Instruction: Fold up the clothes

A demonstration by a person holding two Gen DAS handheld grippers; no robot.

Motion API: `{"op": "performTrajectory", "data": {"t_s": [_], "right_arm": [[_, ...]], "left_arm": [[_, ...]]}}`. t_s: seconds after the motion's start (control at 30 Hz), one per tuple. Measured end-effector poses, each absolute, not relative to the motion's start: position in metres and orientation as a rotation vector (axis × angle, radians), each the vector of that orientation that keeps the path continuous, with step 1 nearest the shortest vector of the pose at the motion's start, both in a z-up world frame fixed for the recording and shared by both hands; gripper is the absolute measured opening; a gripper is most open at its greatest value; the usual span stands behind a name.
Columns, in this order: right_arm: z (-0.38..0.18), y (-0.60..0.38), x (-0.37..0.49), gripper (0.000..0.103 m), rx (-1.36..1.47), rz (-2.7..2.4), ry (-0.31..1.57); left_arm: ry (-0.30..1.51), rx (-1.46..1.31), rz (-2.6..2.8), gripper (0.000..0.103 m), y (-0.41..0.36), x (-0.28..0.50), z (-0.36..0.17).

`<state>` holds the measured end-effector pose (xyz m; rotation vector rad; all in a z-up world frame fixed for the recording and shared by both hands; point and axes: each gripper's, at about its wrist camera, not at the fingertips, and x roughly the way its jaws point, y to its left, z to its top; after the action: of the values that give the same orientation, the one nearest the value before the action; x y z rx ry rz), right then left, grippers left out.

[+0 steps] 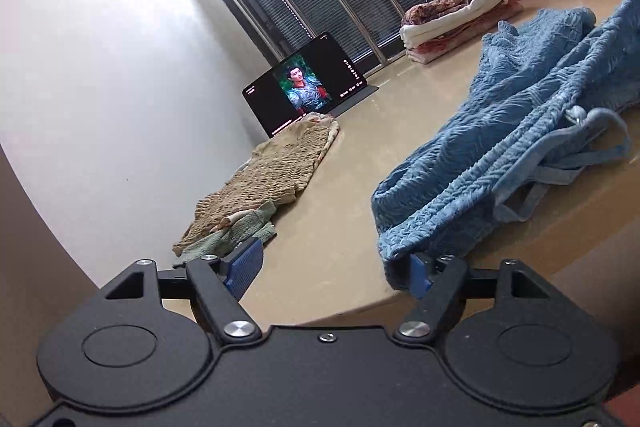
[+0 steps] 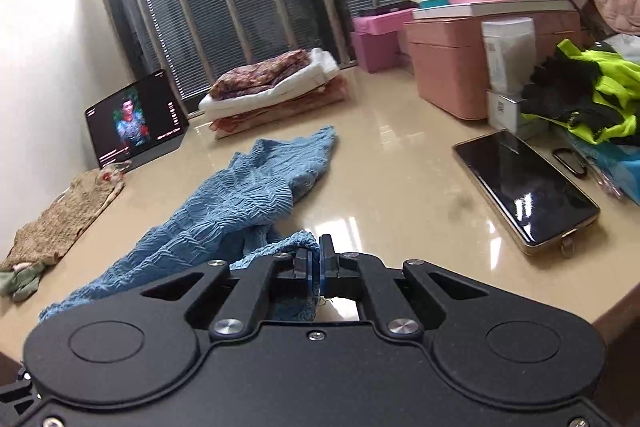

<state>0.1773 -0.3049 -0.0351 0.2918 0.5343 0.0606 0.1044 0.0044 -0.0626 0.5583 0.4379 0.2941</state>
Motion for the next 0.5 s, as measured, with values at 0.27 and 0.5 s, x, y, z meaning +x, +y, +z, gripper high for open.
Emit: {"op": "performTrajectory", "data": {"t_s": [0.27, 0.5], "right_arm": [[-0.043, -0.294, 0.176, 0.003, 0.224, 0.088, 0.579], [-0.054, -0.294, 0.173, 0.008, 0.177, 0.08, 0.62]], "left_arm": [[0.46, 0.611, 0.144, 0.011, 0.003, 0.104, -0.064], [0.483, 0.509, 0.096, 0.008, 0.015, 0.105, -0.053]]}}
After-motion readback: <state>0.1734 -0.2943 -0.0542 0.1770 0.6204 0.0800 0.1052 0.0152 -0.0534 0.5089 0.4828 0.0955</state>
